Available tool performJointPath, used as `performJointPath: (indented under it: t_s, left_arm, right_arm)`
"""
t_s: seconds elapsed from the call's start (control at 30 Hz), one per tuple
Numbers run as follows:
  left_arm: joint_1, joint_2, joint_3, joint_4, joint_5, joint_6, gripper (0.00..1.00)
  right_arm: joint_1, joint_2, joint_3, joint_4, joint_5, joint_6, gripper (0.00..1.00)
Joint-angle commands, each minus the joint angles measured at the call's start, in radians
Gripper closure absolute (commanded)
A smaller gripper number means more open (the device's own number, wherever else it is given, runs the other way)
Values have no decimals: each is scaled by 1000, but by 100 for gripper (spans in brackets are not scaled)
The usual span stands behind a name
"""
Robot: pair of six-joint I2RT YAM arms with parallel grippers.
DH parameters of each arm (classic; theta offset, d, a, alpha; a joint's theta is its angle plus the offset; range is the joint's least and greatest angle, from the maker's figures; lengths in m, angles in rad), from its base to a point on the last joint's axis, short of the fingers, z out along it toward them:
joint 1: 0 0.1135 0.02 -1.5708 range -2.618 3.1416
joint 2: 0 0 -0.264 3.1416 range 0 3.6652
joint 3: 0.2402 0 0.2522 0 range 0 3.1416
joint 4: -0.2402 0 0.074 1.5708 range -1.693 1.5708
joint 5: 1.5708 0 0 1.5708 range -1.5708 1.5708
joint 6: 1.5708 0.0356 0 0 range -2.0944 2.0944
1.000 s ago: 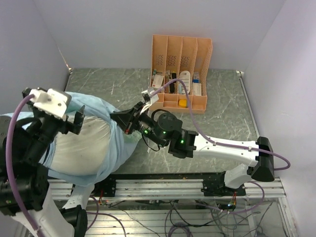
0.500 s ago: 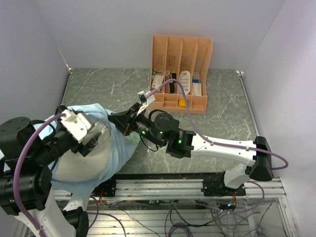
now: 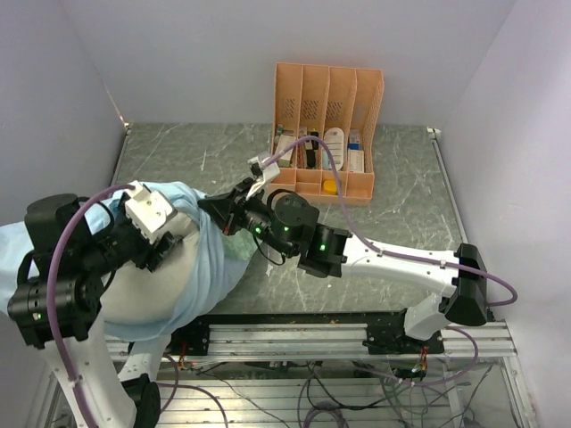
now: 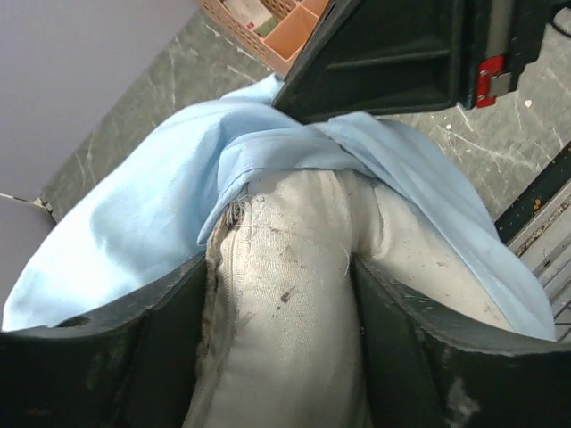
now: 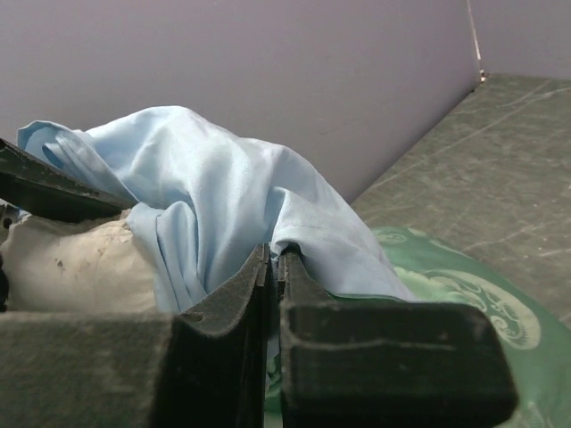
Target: Remove the pillowcase from the pillow
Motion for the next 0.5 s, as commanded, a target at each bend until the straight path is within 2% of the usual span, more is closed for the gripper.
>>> performJointPath:
  t_s: [0.0, 0.13, 0.17, 0.47]
  left_arm:
    - [9, 47, -45, -39, -82, 18, 38]
    - [9, 48, -30, -36, 6, 27, 87]
    - [9, 47, -19, -35, 22, 25, 92]
    - [8, -13, 4, -38, 81, 28, 93]
  right_arm:
    - [-28, -6, 3, -41, 19, -35, 100]
    - [-57, -4, -4, -40, -6, -24, 100]
    - [-70, -4, -9, -41, -11, -17, 100]
    - [-244, 33, -24, -78, -108, 44, 100]
